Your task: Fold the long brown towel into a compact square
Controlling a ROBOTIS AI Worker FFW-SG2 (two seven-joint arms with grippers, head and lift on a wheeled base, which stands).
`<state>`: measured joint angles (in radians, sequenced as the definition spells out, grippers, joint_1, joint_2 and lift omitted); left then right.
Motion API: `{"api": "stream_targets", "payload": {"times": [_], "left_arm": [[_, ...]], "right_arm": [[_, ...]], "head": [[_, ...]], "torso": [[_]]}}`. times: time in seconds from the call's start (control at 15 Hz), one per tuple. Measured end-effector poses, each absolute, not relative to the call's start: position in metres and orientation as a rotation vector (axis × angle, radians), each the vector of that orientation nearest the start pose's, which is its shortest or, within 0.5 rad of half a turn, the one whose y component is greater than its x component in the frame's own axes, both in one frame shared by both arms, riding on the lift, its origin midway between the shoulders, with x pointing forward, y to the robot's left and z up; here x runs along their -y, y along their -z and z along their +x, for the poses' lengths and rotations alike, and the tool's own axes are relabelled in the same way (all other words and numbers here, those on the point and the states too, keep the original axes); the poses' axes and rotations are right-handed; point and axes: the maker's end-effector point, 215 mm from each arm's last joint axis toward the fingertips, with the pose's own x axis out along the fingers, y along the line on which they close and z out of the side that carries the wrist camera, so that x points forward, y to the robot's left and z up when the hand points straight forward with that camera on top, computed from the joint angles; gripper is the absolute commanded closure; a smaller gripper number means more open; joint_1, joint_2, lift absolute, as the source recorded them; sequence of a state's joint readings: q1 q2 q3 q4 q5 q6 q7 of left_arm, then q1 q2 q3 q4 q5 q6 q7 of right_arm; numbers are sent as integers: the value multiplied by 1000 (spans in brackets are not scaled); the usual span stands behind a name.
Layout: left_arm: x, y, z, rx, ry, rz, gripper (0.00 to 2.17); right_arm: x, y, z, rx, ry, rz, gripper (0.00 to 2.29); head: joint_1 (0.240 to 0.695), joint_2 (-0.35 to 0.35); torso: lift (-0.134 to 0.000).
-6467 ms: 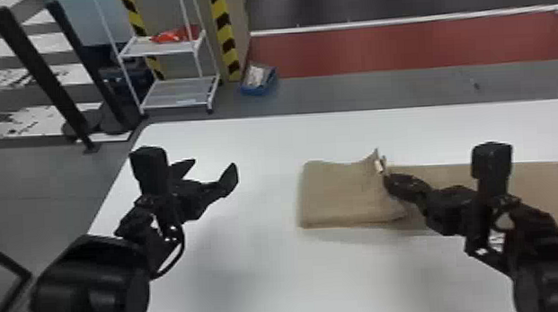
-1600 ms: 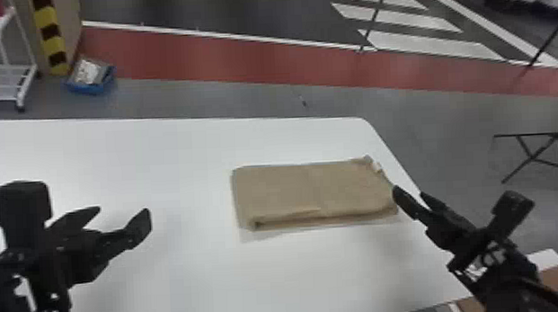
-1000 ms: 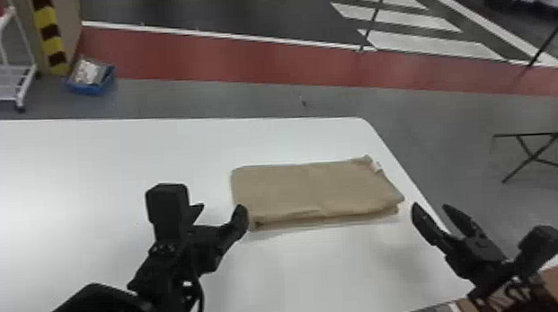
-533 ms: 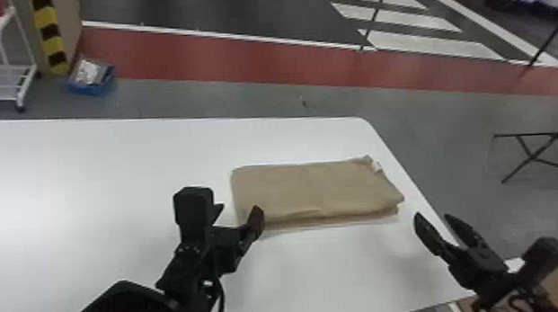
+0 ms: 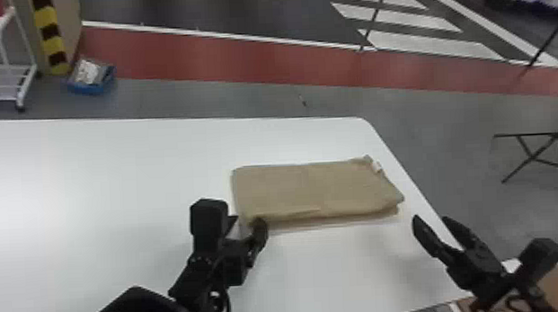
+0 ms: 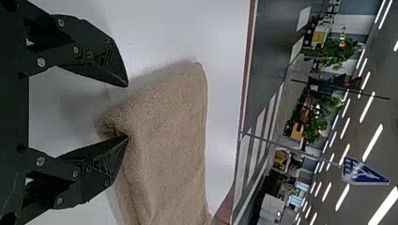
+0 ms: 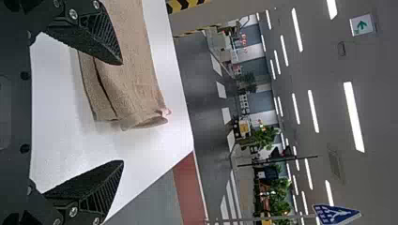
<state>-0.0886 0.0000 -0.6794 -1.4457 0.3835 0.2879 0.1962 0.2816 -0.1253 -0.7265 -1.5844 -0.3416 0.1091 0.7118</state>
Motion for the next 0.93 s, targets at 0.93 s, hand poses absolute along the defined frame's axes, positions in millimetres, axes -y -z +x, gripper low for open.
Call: {"api": "stream_targets", "payload": {"times": [0.93], "left_arm": [[69,415,523,-354,455,-125,1376]], "right_arm": [[511,407,411,-128,3,208,151]], "head": [[695,-350]], "torso": [[-124]]}}
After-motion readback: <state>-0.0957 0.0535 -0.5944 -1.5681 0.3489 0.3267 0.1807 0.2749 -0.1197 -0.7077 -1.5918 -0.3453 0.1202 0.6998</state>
